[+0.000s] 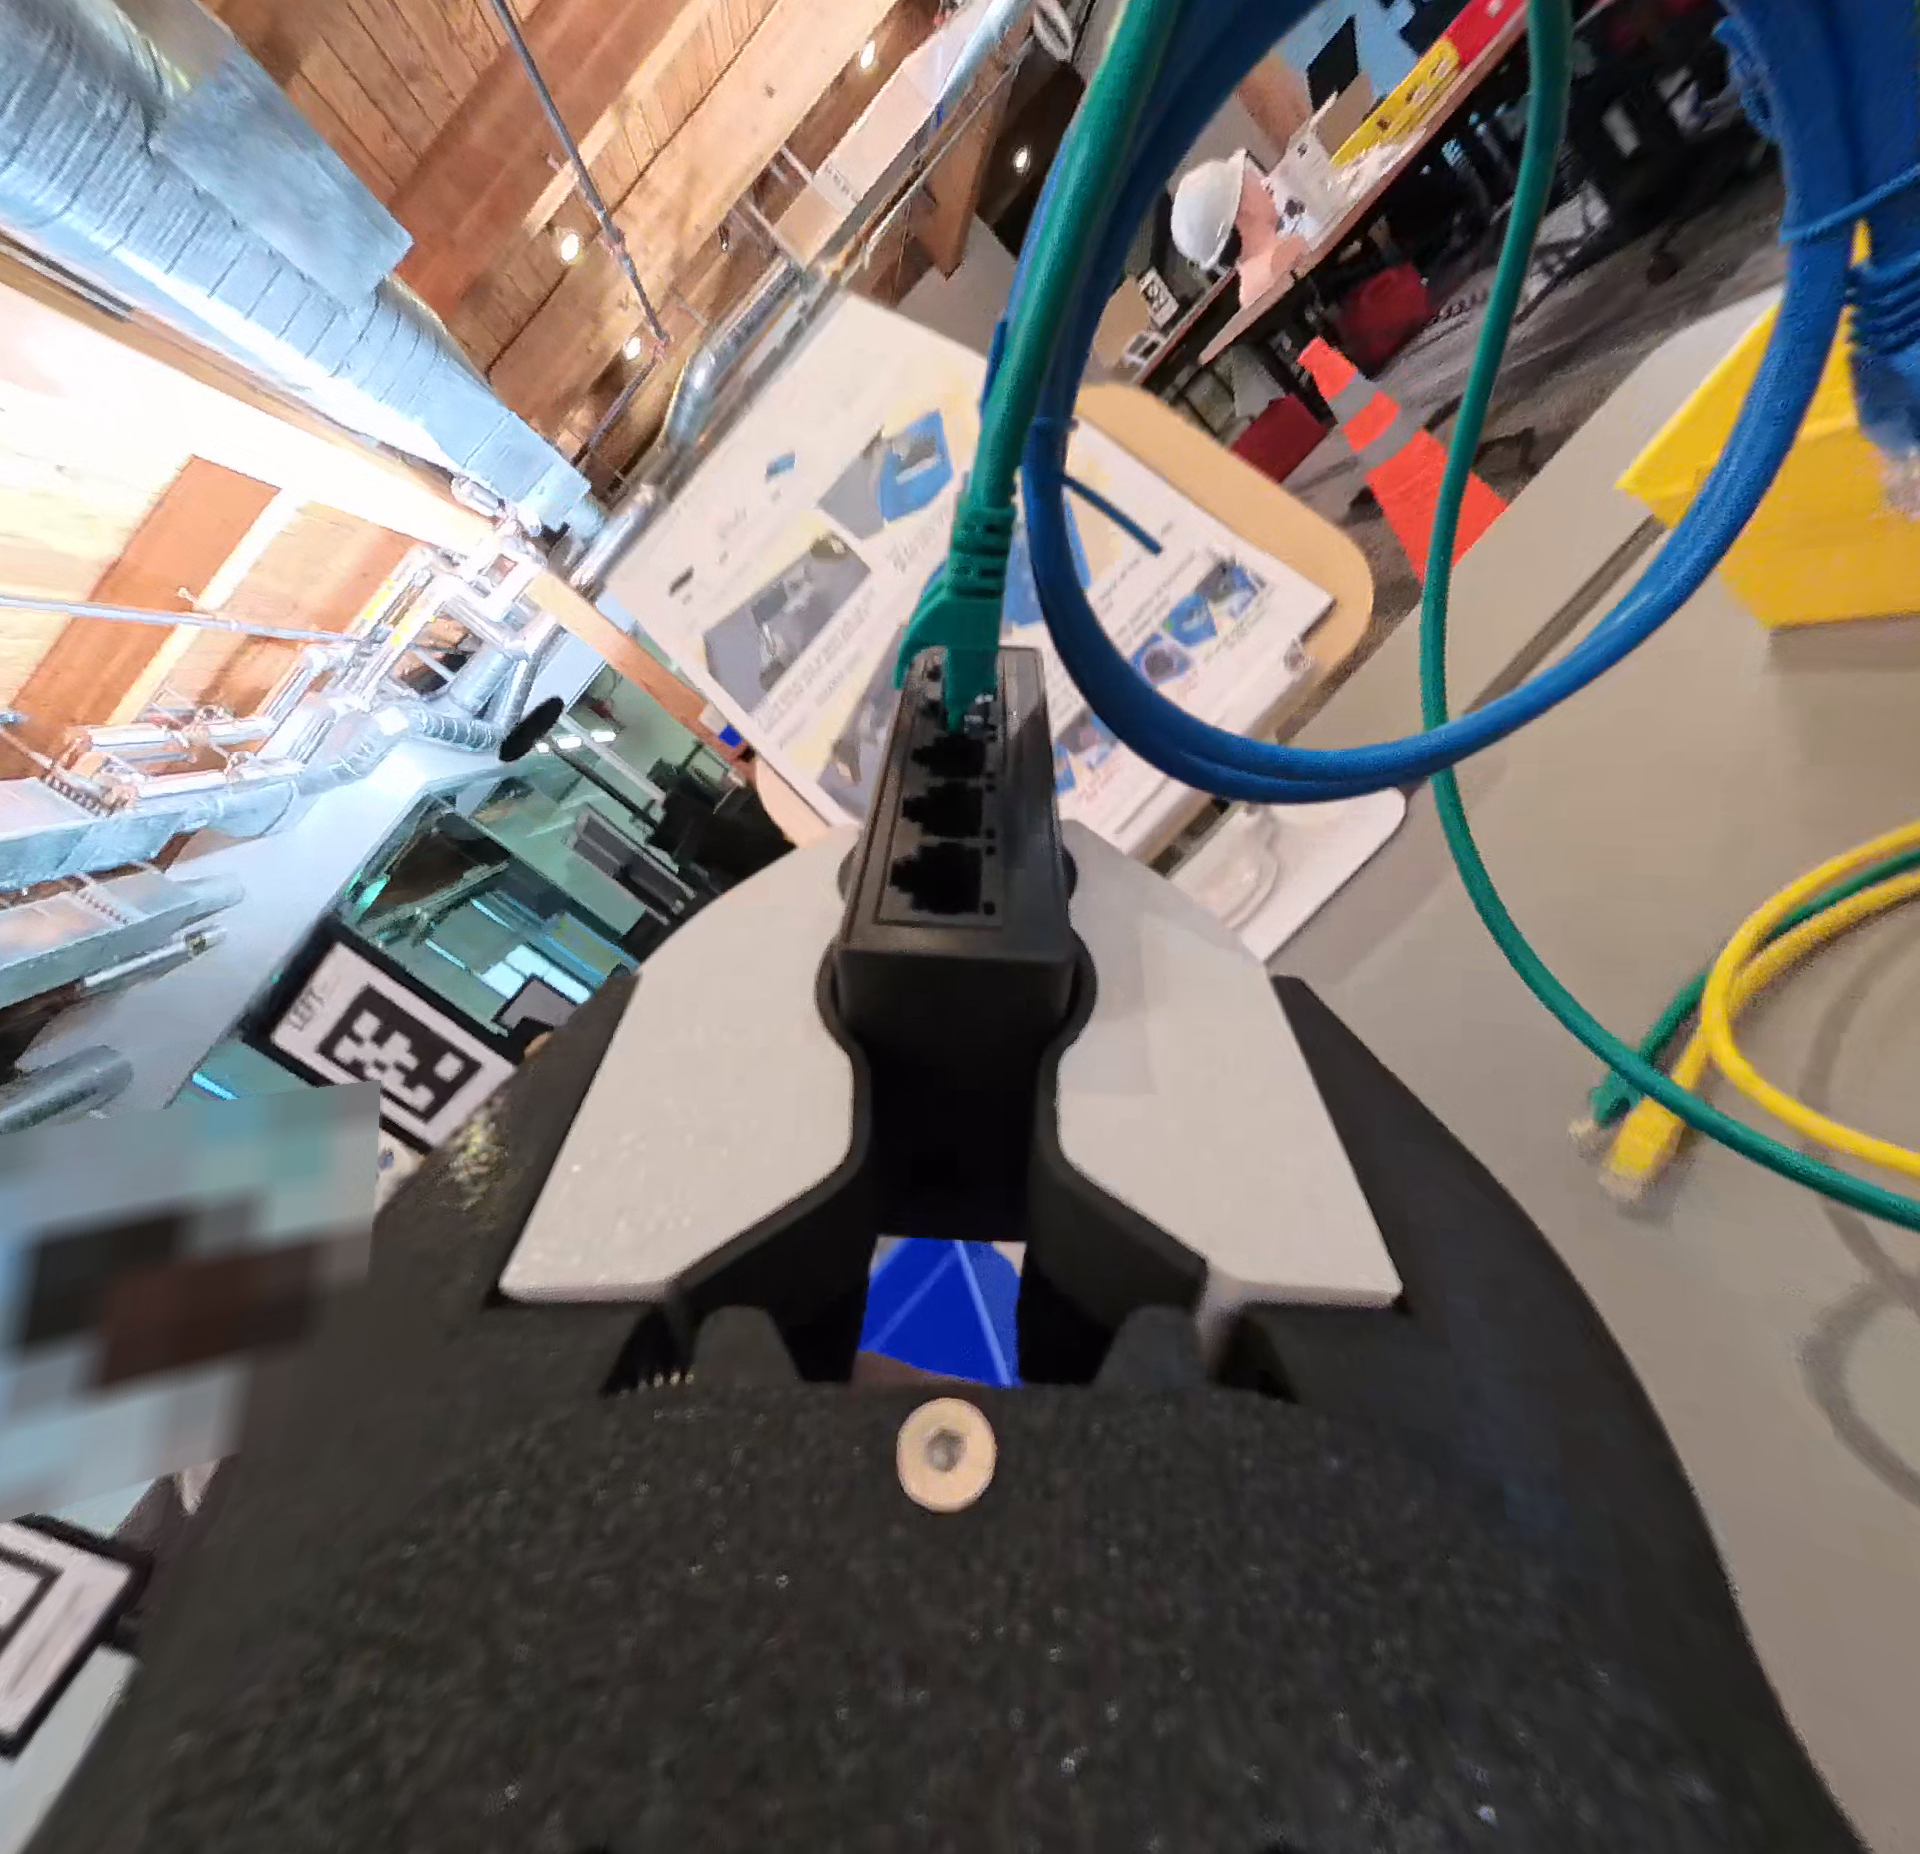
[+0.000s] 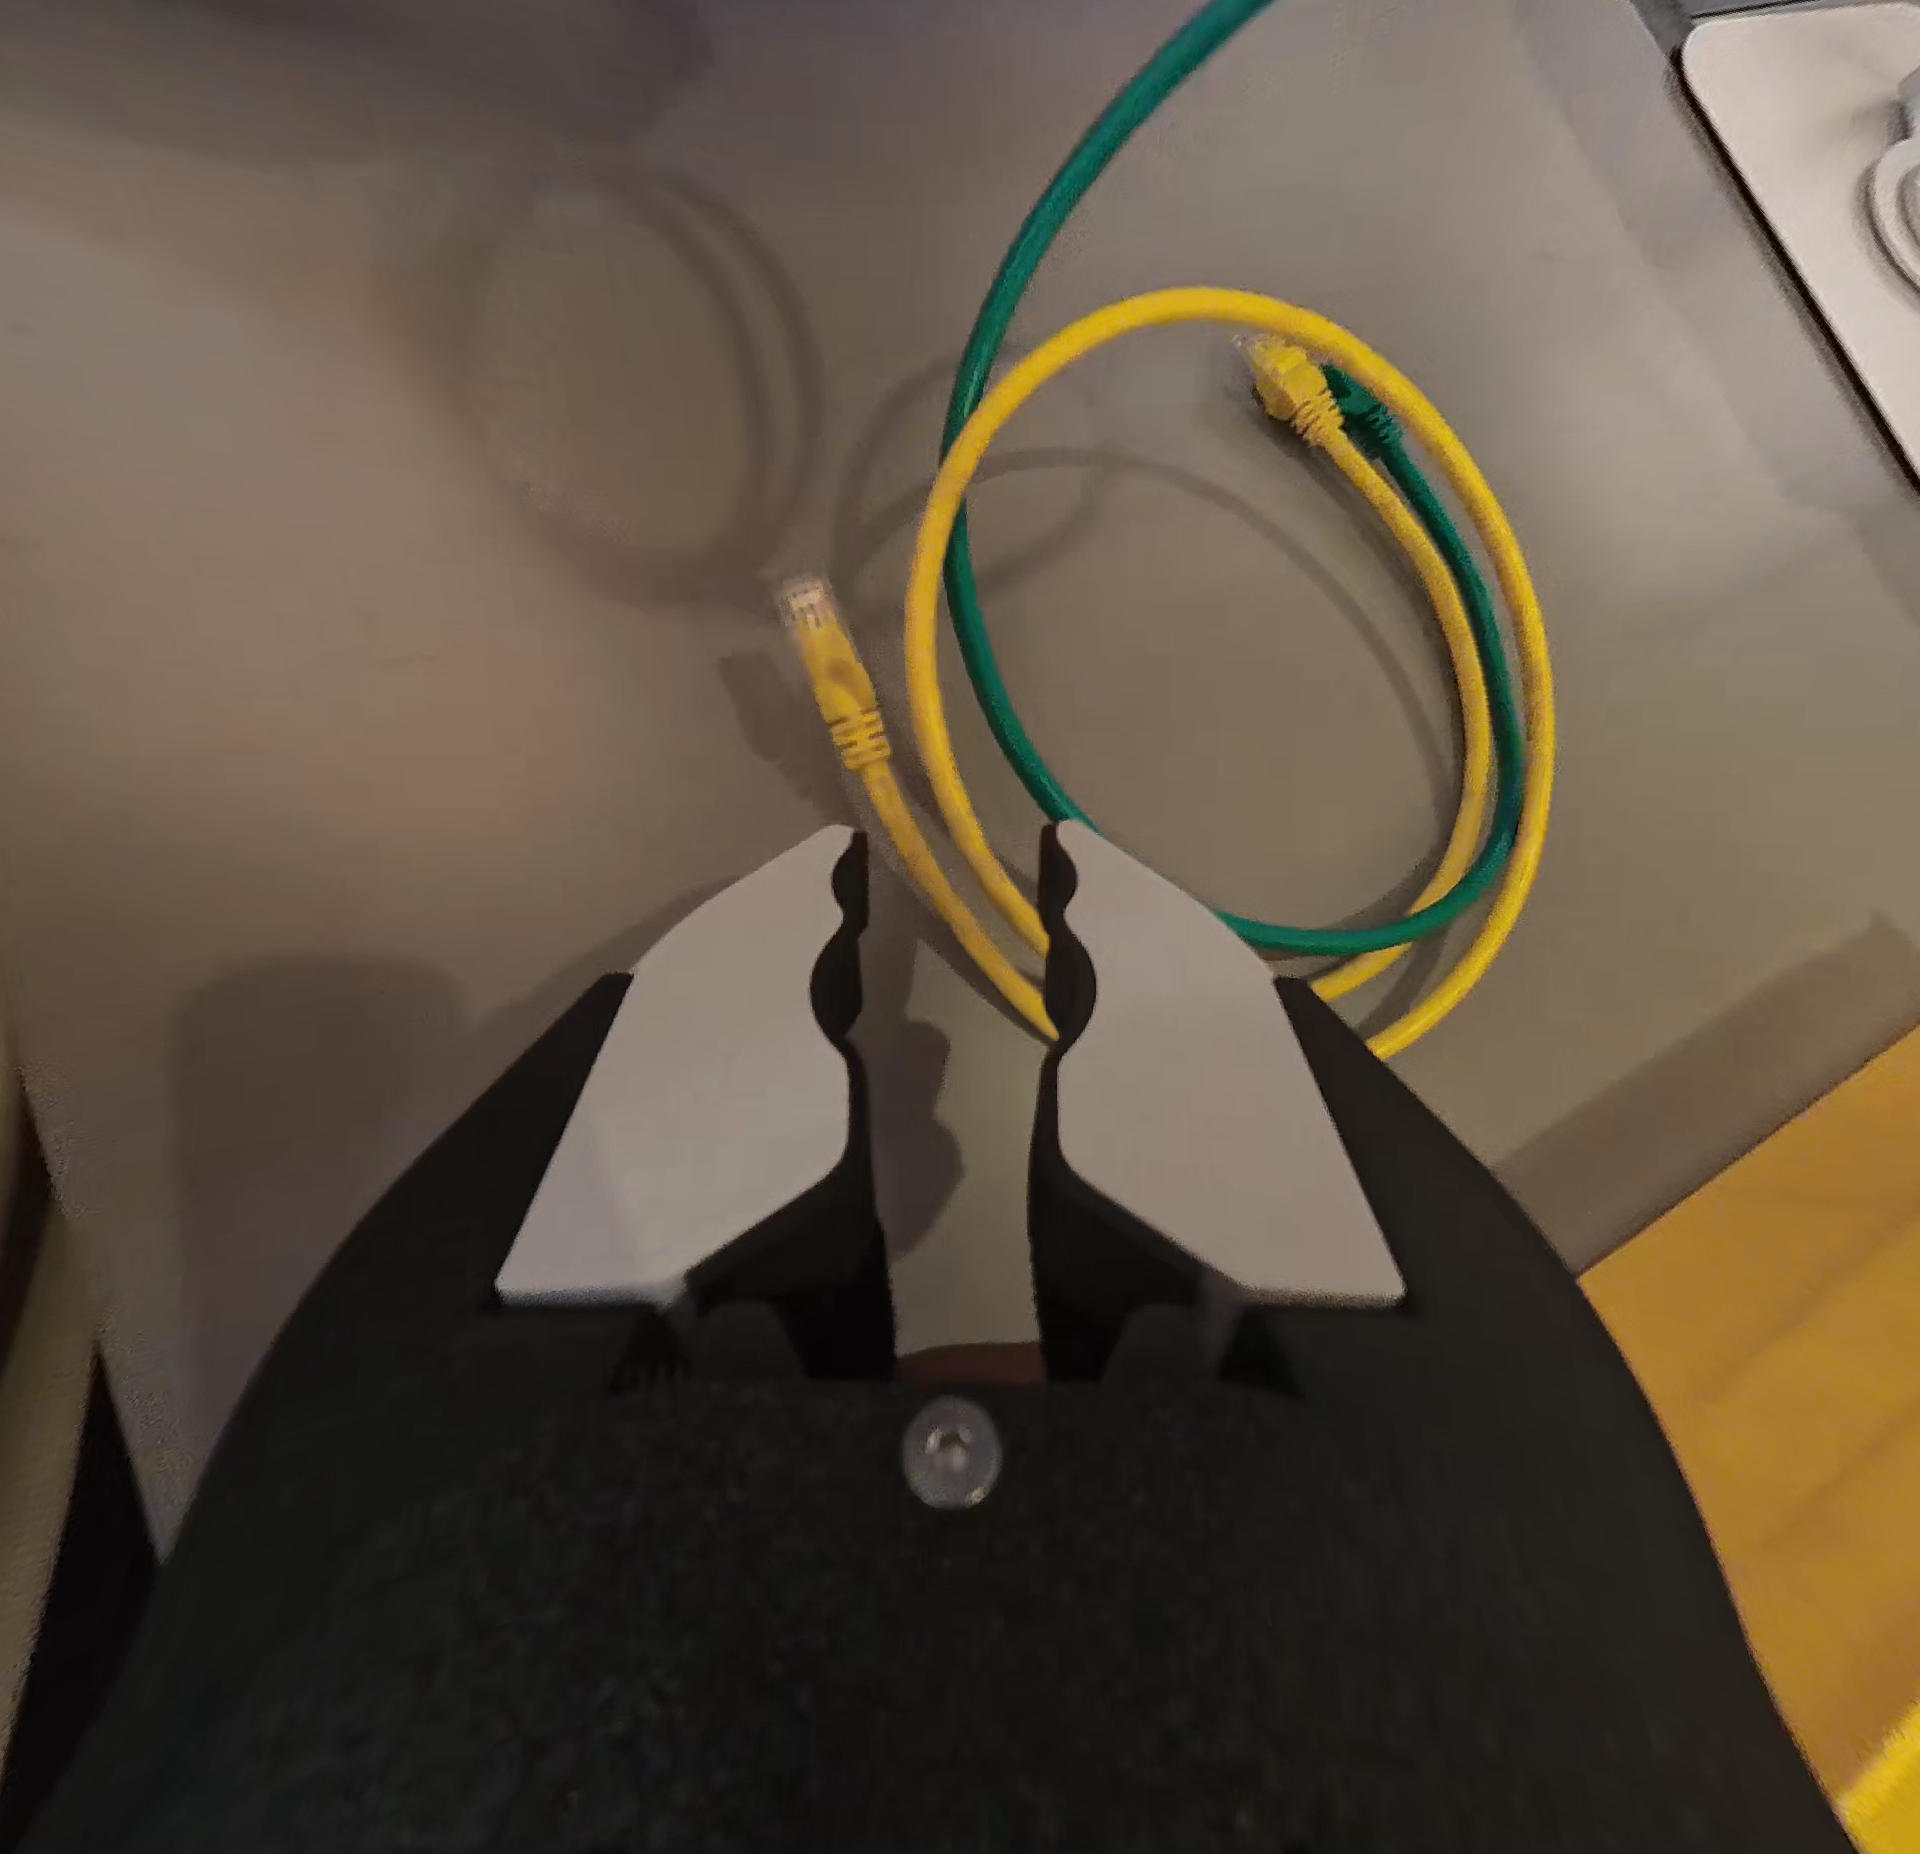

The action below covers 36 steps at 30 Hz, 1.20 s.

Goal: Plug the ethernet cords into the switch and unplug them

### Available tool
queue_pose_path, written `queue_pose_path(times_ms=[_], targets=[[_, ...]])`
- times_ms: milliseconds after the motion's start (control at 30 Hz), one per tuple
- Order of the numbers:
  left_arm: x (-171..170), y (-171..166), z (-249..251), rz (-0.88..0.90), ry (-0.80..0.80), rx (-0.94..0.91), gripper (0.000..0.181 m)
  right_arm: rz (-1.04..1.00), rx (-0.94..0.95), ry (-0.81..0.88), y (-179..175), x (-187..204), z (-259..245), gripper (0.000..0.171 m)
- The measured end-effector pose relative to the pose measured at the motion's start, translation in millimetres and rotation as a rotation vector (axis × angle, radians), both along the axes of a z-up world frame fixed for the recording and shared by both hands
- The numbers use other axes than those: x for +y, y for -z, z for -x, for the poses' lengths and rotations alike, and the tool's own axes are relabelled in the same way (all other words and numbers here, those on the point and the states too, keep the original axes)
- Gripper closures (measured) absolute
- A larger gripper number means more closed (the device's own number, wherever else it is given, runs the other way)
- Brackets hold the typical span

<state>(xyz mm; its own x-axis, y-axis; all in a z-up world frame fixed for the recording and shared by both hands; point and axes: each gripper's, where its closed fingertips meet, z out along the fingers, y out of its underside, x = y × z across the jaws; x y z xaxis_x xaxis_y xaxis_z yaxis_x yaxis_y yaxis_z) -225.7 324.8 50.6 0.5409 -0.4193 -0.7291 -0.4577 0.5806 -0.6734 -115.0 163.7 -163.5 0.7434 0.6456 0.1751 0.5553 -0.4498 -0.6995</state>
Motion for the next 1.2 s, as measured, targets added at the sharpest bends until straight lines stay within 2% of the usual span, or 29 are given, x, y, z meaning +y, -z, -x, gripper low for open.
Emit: queue_pose_path(times_ms=[100, 167, 233, 333, 467, 567, 667, 733, 867, 1033, 1100, 1200], targets=[[-13.6, -44.4, -16.7, -0.04, 0.044, 0.018, 0.152, -0.035, -0.071, -0.029, 5.5, 13.2, 12.6, 0.134], [-25.8, -78.3, -25.1, -0.08, 0.066, 0.012, 0.152, -0.074, -0.162, -0.038, 13.6, 24.3, 17.0, 0.136], [-34.5, -112.3, -26.7, -0.144, 0.045, 0.009, 0.152, -0.117, -0.275, 0.003, 19.6, 34.5, 7.9, 0.156], [-37.0, -156.4, -13.5, -0.221, -0.026, -0.015, 0.152, -0.233, -0.305, 0.034, -0.9, 32.7, -1.5, 0.158], [-19.0, -187.3, 22.8, -0.205, -0.136, -0.03, 0.152, -0.255, -0.229, 0.1, -34.6, 12.3, -31.1, 0.159], [-3.9, -175.7, 36.5, -0.129, -0.148, 0.054, 0.152, -0.314, -0.068, 0.147, -73.2, -2.9, -45.0, 0.16], [-1.0, -143.1, 34.4, -0.081, -0.139, 0.125, 0.152, -0.446, 0.179, 0.112, -143.5, -20.6, -39.5, 0.162], [-4.6, -119.1, 30.1, -0.074, -0.137, 0.17, 0.152, -0.512, 0.227, 0.126, -181.1, -28.1, -47.9, 0.164], [-16.7, -74.3, 21.7, -0.024, -0.115, 0.208, 0.152, -0.588, 0.183, 0.118, -237.3, -38.2, -66.5, 0.164], [-25.3, -20.3, 18.3, 0.059, -0.092, 0.23, 0.151, -0.683, -0.122, 0.228, -292.2, -45.1, -124.4, 0.164], [-27.3, -1.7, 18.0, 0.086, -0.089, 0.239, 0.152, -0.665, -0.195, 0.228, -296.0, -46.5, -145.1, 0.164], [-31.6, 20.5, 15.5, 0.12, -0.072, 0.263, 0.152, -0.537, -0.176, 0.202, -269.2, -49.7, -163.5, 0.164]])
